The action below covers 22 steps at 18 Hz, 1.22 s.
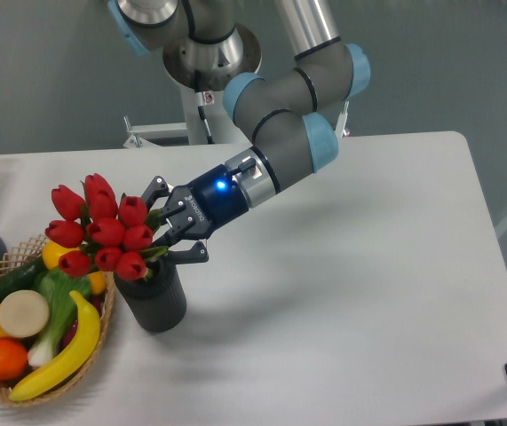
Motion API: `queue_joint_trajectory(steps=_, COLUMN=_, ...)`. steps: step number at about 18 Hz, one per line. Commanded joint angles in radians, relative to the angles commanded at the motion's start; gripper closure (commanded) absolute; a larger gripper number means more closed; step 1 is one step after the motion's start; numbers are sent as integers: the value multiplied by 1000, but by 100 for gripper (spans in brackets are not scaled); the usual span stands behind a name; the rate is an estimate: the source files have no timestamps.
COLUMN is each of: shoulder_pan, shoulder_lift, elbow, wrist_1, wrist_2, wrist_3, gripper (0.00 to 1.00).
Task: Insert the flowers into the vase
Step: 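Push the tulip bunch further down into the vase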
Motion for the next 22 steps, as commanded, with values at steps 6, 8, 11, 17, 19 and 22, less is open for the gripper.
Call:
queue_joint_trajectory(steps=6, shoulder_pan=5, shoulder_lift=9, elbow=-43, wrist_1=3, wrist_2=2, wrist_3=2, gripper=65)
queue_joint_trajectory(steps=8, shoulder_pan=5, shoulder_lift=8, elbow=-46, wrist_1=3, wrist_2=2, wrist_3=3, gripper=65)
queue_joint_trajectory(steps=11, shoulder_pan=5, shoulder_lift=9, elbow=-55, wrist_1=3, wrist_2=2, wrist_3=2, gripper=65)
queue_joint_trajectory(steps=17, shoulder_pan=6, shoulder_lift=2, elbow=-52, wrist_1=2, wrist_2=2, wrist_3=3, gripper=65)
queue_joint_trajectory(steps=19, shoulder_pan=8, shoulder_lift=-3, elbow=-52, wrist_1=3, wrist_2=2, wrist_3=5, gripper=65)
queue_joint_trajectory(steps=22, shoulder_pan=12, shoulder_lift=-11, elbow=-51, wrist_1=3, wrist_2=3, wrist_3=6, gripper=65)
